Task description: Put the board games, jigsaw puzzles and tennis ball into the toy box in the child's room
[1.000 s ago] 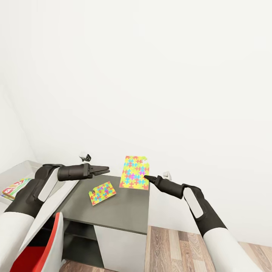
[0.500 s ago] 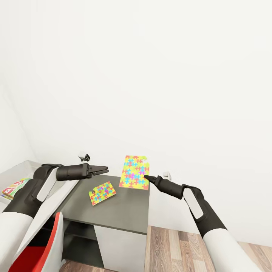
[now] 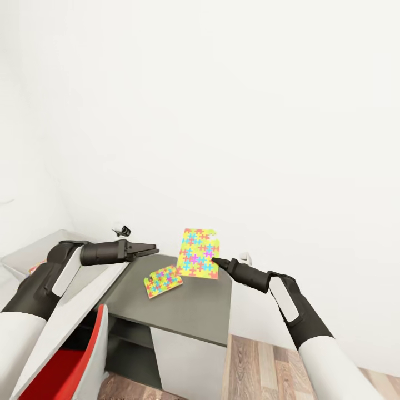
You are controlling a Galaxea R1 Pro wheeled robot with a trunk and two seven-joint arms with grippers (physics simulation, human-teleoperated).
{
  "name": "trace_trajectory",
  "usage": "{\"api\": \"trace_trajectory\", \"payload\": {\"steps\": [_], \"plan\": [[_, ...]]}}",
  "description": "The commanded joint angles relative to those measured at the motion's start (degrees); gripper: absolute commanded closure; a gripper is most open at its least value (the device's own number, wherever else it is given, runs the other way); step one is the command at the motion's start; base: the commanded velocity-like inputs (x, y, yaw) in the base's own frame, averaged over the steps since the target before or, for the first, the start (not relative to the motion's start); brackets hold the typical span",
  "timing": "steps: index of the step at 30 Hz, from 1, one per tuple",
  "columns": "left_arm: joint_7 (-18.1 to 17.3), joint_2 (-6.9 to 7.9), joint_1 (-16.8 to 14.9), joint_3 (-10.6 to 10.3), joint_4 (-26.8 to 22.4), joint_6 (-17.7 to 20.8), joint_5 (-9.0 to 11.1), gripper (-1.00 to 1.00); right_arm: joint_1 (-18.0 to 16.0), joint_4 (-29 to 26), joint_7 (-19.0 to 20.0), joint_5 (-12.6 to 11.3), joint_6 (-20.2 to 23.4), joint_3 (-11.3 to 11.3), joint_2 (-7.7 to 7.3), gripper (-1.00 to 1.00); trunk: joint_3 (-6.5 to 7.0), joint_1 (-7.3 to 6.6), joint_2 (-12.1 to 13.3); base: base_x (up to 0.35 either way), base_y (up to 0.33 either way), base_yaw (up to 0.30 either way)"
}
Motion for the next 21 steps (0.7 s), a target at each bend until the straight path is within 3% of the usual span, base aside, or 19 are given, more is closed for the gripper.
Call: {"api": "trace_trajectory", "payload": {"steps": [1, 21], "plan": [[-0.1, 0.05, -0.1, -0.1, 0.0, 0.4, 0.2, -1.00, -0.1, 0.0, 0.0, -0.2, 0.4, -0.1, 0.02, 1.00, -0.14, 0.04, -0.1, 0.000, 0.000, 0.284], [-0.3, 0.05, -0.1, -0.2, 0.0, 0.4, 0.1, -1.00, -0.1, 0.0, -0.4, -0.2, 0.4, -0.1, 0.20, 1.00, -0.14, 0.04, -0.1, 0.000, 0.000, 0.287]]}}
